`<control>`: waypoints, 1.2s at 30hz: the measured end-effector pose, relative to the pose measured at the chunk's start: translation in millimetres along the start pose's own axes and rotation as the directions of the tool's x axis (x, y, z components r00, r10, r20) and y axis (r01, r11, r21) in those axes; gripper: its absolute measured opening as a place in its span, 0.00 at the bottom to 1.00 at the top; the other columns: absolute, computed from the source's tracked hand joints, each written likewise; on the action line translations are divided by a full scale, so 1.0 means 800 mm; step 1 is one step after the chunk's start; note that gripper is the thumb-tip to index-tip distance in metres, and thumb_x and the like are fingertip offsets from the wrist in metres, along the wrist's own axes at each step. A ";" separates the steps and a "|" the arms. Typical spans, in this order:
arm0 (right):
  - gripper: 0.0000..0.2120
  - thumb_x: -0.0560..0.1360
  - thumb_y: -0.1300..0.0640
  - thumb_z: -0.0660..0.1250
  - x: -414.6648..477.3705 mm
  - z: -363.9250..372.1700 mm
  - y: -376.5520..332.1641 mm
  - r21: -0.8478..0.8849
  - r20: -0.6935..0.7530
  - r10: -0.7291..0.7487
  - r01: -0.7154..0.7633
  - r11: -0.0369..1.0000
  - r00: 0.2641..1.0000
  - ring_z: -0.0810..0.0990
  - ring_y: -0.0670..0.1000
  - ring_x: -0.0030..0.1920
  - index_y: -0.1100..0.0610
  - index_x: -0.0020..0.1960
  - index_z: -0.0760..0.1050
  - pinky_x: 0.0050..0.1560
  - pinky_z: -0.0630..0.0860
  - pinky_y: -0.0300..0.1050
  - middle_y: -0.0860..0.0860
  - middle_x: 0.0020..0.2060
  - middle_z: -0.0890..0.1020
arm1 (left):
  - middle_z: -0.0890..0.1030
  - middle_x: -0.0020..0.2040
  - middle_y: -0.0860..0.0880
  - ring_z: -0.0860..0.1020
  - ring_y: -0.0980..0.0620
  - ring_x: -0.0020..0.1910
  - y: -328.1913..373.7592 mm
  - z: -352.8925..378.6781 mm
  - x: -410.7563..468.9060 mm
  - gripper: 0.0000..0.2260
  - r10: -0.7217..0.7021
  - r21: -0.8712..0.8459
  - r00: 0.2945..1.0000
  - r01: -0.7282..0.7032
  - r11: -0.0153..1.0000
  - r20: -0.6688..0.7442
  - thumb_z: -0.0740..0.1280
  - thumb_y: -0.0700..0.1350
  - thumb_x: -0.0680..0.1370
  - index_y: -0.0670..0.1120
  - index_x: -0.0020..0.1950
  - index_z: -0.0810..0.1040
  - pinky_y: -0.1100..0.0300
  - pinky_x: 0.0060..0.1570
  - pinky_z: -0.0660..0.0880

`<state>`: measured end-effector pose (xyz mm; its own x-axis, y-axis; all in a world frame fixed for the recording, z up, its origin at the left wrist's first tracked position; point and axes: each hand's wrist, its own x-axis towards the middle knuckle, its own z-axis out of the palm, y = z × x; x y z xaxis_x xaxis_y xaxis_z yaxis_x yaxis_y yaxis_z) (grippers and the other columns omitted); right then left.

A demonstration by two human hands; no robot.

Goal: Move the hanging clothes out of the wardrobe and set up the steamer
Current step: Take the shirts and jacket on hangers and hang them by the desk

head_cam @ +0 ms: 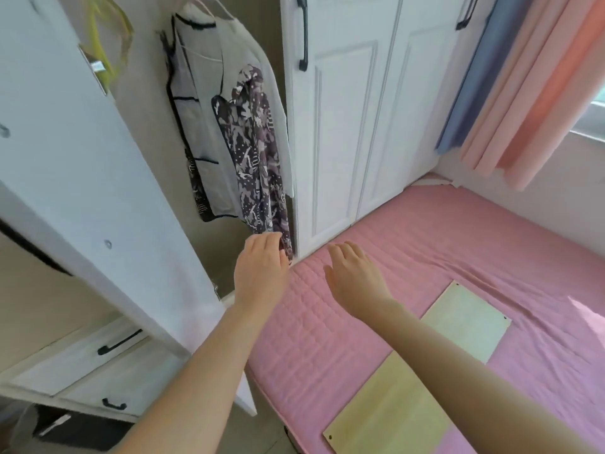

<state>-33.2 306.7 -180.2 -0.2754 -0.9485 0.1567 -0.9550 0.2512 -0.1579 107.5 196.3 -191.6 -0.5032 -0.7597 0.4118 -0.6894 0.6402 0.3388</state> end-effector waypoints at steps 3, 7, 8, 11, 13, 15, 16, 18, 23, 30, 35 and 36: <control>0.17 0.81 0.55 0.56 0.062 -0.021 0.011 -0.030 -0.030 -0.082 0.081 0.996 0.996 0.69 0.58 0.66 0.62 0.66 0.68 0.66 0.69 0.49 0.56 0.60 0.75 | 0.79 0.58 0.44 0.74 0.44 0.59 -0.003 -0.006 0.053 0.13 -0.041 0.022 0.997 0.042 0.999 -0.069 0.64 0.40 0.77 0.41 0.62 0.75 0.51 0.54 0.74; 0.17 0.81 0.54 0.56 0.139 -0.051 0.019 -0.028 -0.098 -0.139 0.137 0.990 0.985 0.70 0.57 0.65 0.61 0.66 0.68 0.64 0.70 0.49 0.56 0.60 0.76 | 0.78 0.59 0.44 0.73 0.44 0.61 -0.006 -0.021 0.122 0.14 -0.060 0.045 0.989 0.067 0.997 -0.137 0.62 0.41 0.78 0.41 0.63 0.74 0.50 0.55 0.74; 0.17 0.81 0.55 0.56 0.156 -0.058 0.019 -0.034 -0.112 -0.157 0.154 0.987 0.981 0.70 0.57 0.64 0.61 0.66 0.68 0.63 0.70 0.49 0.56 0.60 0.76 | 0.78 0.59 0.44 0.73 0.44 0.61 -0.008 -0.024 0.138 0.14 -0.060 0.059 0.988 0.069 0.996 -0.146 0.62 0.42 0.79 0.41 0.64 0.74 0.49 0.55 0.74; 0.16 0.80 0.57 0.57 0.204 -0.078 0.020 -0.058 -0.138 -0.205 0.199 0.978 0.969 0.71 0.57 0.62 0.62 0.65 0.69 0.60 0.71 0.47 0.56 0.59 0.76 | 0.77 0.61 0.44 0.72 0.44 0.62 -0.012 -0.026 0.185 0.15 -0.081 0.075 0.982 0.095 0.993 -0.169 0.61 0.42 0.79 0.42 0.65 0.73 0.50 0.56 0.73; 0.16 0.80 0.58 0.57 0.236 -0.091 0.020 -0.052 -0.152 -0.217 0.212 0.976 0.964 0.71 0.57 0.62 0.62 0.65 0.69 0.60 0.71 0.47 0.56 0.59 0.76 | 0.77 0.61 0.44 0.71 0.44 0.63 -0.010 -0.026 0.215 0.15 -0.089 0.080 0.979 0.105 0.991 -0.185 0.60 0.42 0.80 0.42 0.66 0.72 0.50 0.56 0.72; 0.15 0.81 0.58 0.56 0.267 -0.104 0.022 -0.055 -0.170 -0.236 0.229 0.972 0.957 0.71 0.57 0.62 0.62 0.65 0.69 0.59 0.72 0.47 0.56 0.59 0.76 | 0.76 0.62 0.45 0.71 0.44 0.62 -0.007 -0.028 0.245 0.15 -0.065 0.098 0.977 0.086 0.991 -0.204 0.61 0.42 0.80 0.42 0.66 0.72 0.50 0.55 0.72; 0.15 0.81 0.58 0.56 0.283 -0.111 0.022 -0.054 -0.177 -0.244 0.238 0.970 0.953 0.71 0.57 0.62 0.62 0.65 0.69 0.58 0.72 0.47 0.56 0.59 0.76 | 0.76 0.62 0.45 0.71 0.44 0.63 -0.006 -0.030 0.261 0.15 -0.047 0.112 0.976 0.073 0.991 -0.215 0.61 0.42 0.79 0.42 0.65 0.72 0.50 0.55 0.73; 0.15 0.81 0.59 0.56 0.313 -0.124 0.024 -0.037 -0.198 -0.247 0.245 0.969 0.949 0.71 0.57 0.62 0.62 0.65 0.69 0.56 0.72 0.46 0.56 0.59 0.76 | 0.75 0.64 0.46 0.71 0.45 0.63 -0.007 -0.035 0.290 0.15 -0.013 0.156 0.975 0.049 0.987 -0.223 0.62 0.42 0.79 0.43 0.66 0.72 0.51 0.55 0.72; 0.18 0.81 0.57 0.54 0.382 -0.150 0.020 0.066 -0.194 -0.206 0.222 0.973 0.959 0.70 0.59 0.63 0.61 0.68 0.65 0.60 0.71 0.53 0.58 0.64 0.72 | 0.70 0.69 0.47 0.68 0.46 0.67 -0.019 -0.055 0.359 0.20 0.088 0.288 0.978 -0.029 0.957 -0.192 0.61 0.44 0.79 0.44 0.71 0.67 0.52 0.59 0.71; 0.15 0.81 0.61 0.55 0.450 -0.174 0.005 -0.015 -0.255 -0.337 0.345 0.939 0.906 0.73 0.58 0.59 0.64 0.66 0.68 0.59 0.73 0.50 0.58 0.61 0.74 | 0.63 0.74 0.47 0.63 0.43 0.70 -0.057 -0.082 0.437 0.23 0.104 0.370 0.983 -0.043 0.928 -0.148 0.59 0.46 0.80 0.47 0.75 0.61 0.47 0.61 0.72; 0.15 0.80 0.60 0.55 0.500 -0.178 -0.006 0.025 -0.270 -0.324 0.343 0.939 0.907 0.73 0.61 0.59 0.63 0.66 0.66 0.57 0.73 0.55 0.60 0.60 0.73 | 0.59 0.76 0.49 0.60 0.43 0.71 -0.068 -0.084 0.472 0.23 0.120 0.406 0.987 -0.067 0.911 -0.106 0.57 0.50 0.81 0.51 0.76 0.58 0.47 0.62 0.70; 0.15 0.80 0.61 0.55 0.507 -0.177 -0.008 0.023 -0.268 -0.329 0.347 0.938 0.906 0.73 0.61 0.58 0.63 0.66 0.66 0.57 0.73 0.55 0.60 0.60 0.73 | 0.58 0.75 0.49 0.60 0.43 0.71 -0.070 -0.083 0.476 0.23 0.129 0.416 0.987 -0.078 0.906 -0.094 0.57 0.50 0.81 0.51 0.76 0.58 0.47 0.62 0.69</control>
<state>-154.5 -52.2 22.5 0.0349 -0.8900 0.4546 -0.9885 -0.0979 -0.1157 -11.1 -121.4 2.5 -0.5364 -0.6570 0.5298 -0.8018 0.5926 -0.0771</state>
